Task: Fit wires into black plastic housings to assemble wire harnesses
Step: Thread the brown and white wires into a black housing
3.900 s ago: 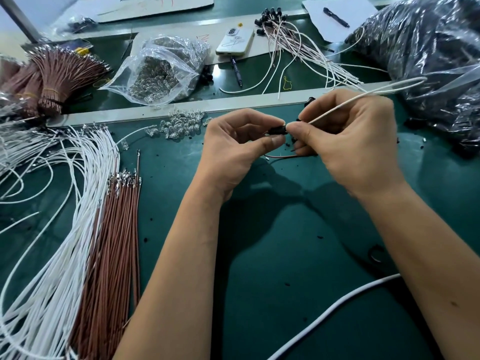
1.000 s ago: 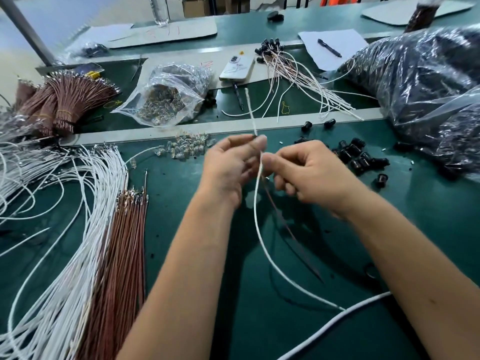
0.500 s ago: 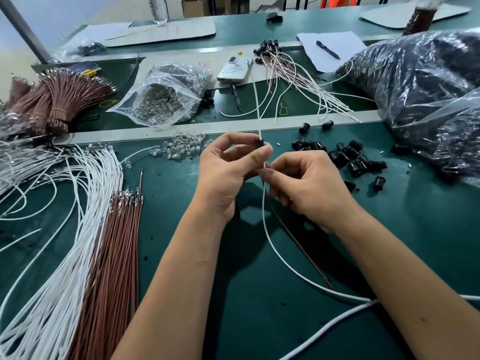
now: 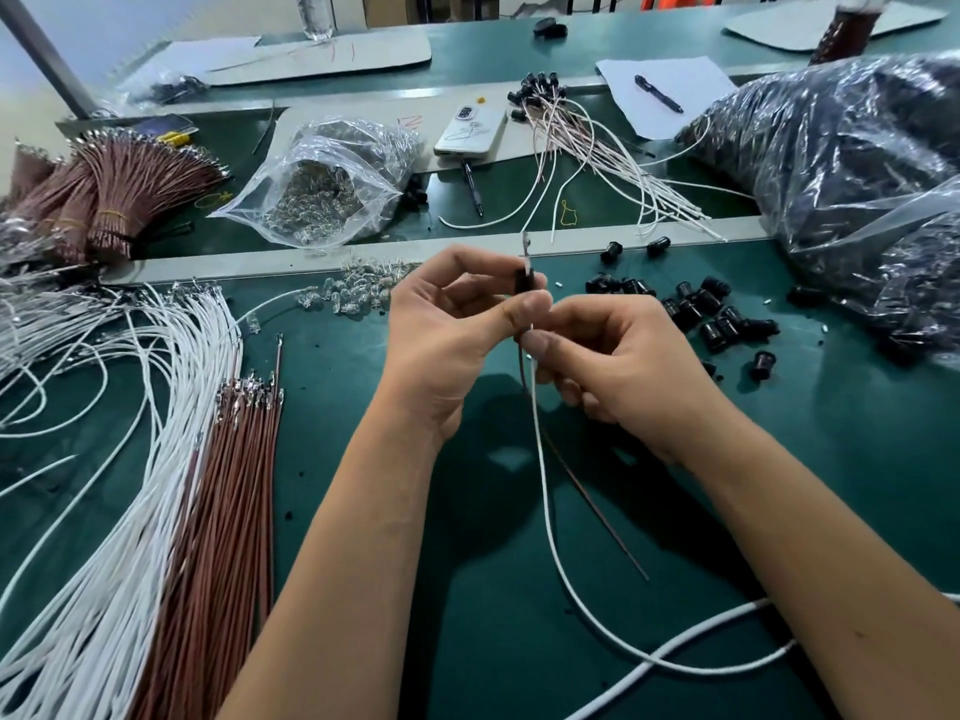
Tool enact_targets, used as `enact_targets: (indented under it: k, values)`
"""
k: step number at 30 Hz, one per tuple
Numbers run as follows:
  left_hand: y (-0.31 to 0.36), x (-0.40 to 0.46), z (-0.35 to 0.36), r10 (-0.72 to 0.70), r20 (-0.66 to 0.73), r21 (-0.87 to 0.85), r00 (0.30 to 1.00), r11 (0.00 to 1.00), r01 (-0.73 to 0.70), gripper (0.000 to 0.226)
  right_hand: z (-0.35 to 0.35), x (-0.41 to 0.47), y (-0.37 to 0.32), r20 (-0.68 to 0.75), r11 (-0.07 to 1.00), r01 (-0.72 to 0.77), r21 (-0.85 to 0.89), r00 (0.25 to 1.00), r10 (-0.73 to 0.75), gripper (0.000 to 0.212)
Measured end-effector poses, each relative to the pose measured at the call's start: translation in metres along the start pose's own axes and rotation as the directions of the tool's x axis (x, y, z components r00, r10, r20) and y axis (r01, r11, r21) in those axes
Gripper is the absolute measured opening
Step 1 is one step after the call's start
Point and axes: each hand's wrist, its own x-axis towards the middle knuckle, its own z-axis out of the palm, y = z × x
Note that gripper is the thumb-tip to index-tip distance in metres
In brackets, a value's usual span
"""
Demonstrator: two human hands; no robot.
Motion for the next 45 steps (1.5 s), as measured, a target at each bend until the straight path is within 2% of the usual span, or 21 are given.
enact_targets:
  k: [3, 7, 11, 16, 19, 26, 35, 40, 45]
  values:
    - [-0.001, -0.001, 0.002, 0.016, 0.036, 0.031, 0.999, 0.999, -0.017, 0.029, -0.003, 0.000, 0.002, -0.020, 0.998, 0.058, -0.009, 0.998, -0.058, 0.014]
    - [0.001, 0.000, 0.001, 0.052, 0.026, -0.006, 0.998, 0.999, -0.052, 0.033, -0.005, -0.002, 0.001, 0.037, 0.998, 0.017, -0.057, 0.999, -0.015, 0.013]
    - [0.005, -0.001, 0.003, 0.096, 0.089, -0.024, 0.991, 0.995, -0.094, 0.035, -0.004, -0.003, 0.001, 0.028, 0.997, 0.027, -0.067, 0.999, -0.025, 0.013]
    - [0.011, -0.003, 0.004, 0.113, 0.147, -0.030, 0.983, 0.994, -0.110, 0.036, -0.001, -0.004, -0.004, -0.039, 0.976, 0.214, -0.040, 0.976, -0.215, 0.008]
    - [0.012, -0.004, 0.005, 0.114, 0.175, -0.035, 0.978, 0.993, -0.110, 0.036, 0.000, -0.004, -0.007, -0.095, 0.958, 0.275, -0.080, 0.955, -0.282, 0.008]
    - [0.014, -0.004, 0.005, 0.128, 0.215, -0.025, 0.968, 0.992, -0.125, 0.038, -0.001, -0.004, -0.011, -0.107, 0.897, 0.402, -0.186, 0.899, -0.425, 0.008]
    - [0.016, -0.005, 0.007, 0.129, 0.239, -0.010, 0.963, 0.991, -0.130, 0.037, -0.005, -0.006, -0.014, -0.164, 0.876, 0.423, -0.233, 0.871, -0.464, 0.012]
    - [0.016, -0.005, 0.007, 0.117, 0.228, 0.011, 0.967, 0.992, -0.123, 0.037, -0.005, -0.007, -0.014, -0.159, 0.885, 0.407, -0.225, 0.881, -0.446, 0.018]
    - [0.013, -0.005, 0.008, 0.071, 0.248, 0.022, 0.966, 0.997, -0.079, 0.035, -0.007, -0.005, -0.011, -0.112, 0.903, 0.400, -0.157, 0.901, -0.419, 0.013]
